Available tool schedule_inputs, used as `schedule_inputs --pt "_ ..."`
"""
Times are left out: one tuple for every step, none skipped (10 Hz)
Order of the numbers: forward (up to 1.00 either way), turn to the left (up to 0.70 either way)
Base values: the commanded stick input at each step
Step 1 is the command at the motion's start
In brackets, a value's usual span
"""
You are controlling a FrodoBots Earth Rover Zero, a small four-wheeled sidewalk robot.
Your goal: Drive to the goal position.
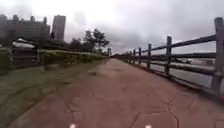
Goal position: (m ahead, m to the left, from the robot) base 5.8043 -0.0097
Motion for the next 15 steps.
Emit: schedule_inputs --pt "0.70 0.00" --pt "0.70 0.00" --pt "0.70 0.00" --pt "0.70 0.00" --pt "0.70 0.00" --pt "0.70 0.00" --pt "0.70 0.00" --pt "0.70 0.00" --pt "0.70 0.00" --pt "0.70 0.00" --pt "0.70 0.00" --pt "0.70 0.00" --pt "0.70 0.00" --pt "0.70 0.00" --pt "0.70 0.00"
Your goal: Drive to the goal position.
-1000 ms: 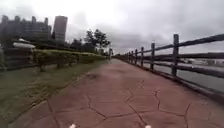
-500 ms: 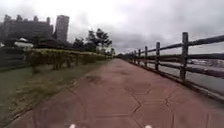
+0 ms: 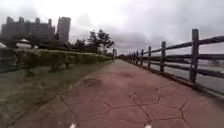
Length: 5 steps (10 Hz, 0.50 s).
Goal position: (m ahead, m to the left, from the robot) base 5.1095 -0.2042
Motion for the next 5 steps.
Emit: schedule_inputs --pt "0.70 0.00" --pt "0.70 0.00" --pt "0.70 0.00" --pt "0.70 0.00" --pt "0.70 0.00"
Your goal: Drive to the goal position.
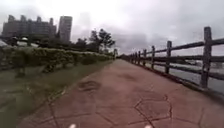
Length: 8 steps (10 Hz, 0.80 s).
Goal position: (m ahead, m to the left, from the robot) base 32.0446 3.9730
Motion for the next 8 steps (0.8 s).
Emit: schedule_inputs --pt "0.70 -0.02" --pt "0.70 -0.19" --pt "0.70 -0.30" --pt "0.70 -0.35" --pt "0.70 -0.35" --pt "0.70 -0.35" --pt "0.70 -0.35" --pt "0.70 -0.35"
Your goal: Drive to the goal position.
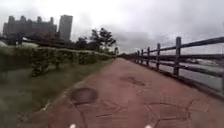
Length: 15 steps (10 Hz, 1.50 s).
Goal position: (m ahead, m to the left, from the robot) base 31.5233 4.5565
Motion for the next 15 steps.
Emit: schedule_inputs --pt "0.70 -0.35" --pt "0.70 -0.35" --pt "0.70 -0.33" --pt "0.70 -0.23" --pt "0.70 -0.05" --pt "0.70 0.00" --pt "0.70 0.00" --pt "0.70 0.00" --pt "0.70 0.00" --pt "0.70 0.00" --pt "0.70 0.00" --pt "0.70 0.00" --pt "0.70 0.00" --pt "0.70 0.00" --pt "0.70 -0.06"
